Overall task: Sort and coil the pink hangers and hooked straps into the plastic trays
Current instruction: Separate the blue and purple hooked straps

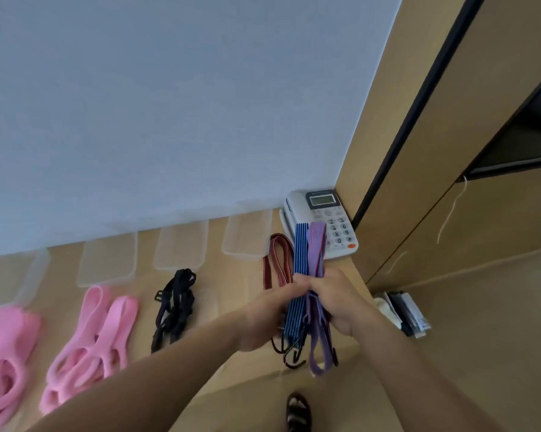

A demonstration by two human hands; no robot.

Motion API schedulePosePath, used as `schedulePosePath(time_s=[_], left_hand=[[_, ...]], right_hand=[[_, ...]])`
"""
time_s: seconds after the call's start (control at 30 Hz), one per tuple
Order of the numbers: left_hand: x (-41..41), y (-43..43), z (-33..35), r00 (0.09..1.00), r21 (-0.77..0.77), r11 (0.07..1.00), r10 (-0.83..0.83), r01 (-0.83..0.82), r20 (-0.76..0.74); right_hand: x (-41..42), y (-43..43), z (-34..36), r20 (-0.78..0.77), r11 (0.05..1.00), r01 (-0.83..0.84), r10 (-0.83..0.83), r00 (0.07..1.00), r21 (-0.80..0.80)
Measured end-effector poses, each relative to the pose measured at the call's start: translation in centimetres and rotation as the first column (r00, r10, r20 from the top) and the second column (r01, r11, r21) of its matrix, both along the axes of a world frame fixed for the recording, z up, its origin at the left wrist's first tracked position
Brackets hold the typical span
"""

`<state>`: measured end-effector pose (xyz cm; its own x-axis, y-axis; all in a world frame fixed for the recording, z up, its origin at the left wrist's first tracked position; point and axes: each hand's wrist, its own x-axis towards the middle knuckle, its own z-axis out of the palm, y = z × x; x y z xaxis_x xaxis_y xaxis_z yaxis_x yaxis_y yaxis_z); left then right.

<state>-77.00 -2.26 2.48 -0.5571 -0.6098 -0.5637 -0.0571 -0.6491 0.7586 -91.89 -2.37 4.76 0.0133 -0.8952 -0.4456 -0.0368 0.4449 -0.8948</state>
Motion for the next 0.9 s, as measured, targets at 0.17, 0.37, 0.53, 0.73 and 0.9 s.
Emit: schedulePosePath(time_s=[0.17,0.37,0.53,0.73,0.9], left_hand=[[-1.6,-1.6,-2.3,0.964,-0.082,0.964,0.259,-0.254,0.057],[-3.5,-3.3,-5.3,0.88,-0.175,0.93,0.363,-0.323,0.307],[-4.2,-3.4,-6.9,0.781,-0.308,0.941,0.298,-0.143,0.548],[-4.5,-3.8,-8.2,0.692,-0.377,0.911,0.382,-0.17,0.612],[-4.3,-4.0,-9.2,0.607,-0.428,0.899,0.39,-0.089,0.692]], right_hand=[[-1.2,-5.9,-2.3,0.014,0.988,-0.073,0.072,0.997,0.134],[-1.2,-9.3,-7.0,-0.055,0.968,-0.117,0.132,0.99,0.222],[-0.6,-9.6,-8.5,-0.202,0.992,-0.081,0.099,0.974,0.095],[-0.6,-8.9,-7.9,-0.476,0.975,-0.22,0.197,0.857,0.008],[-1.5,-7.0,-8.0,-0.762,0.933,-0.333,0.115,0.637,-0.138]])
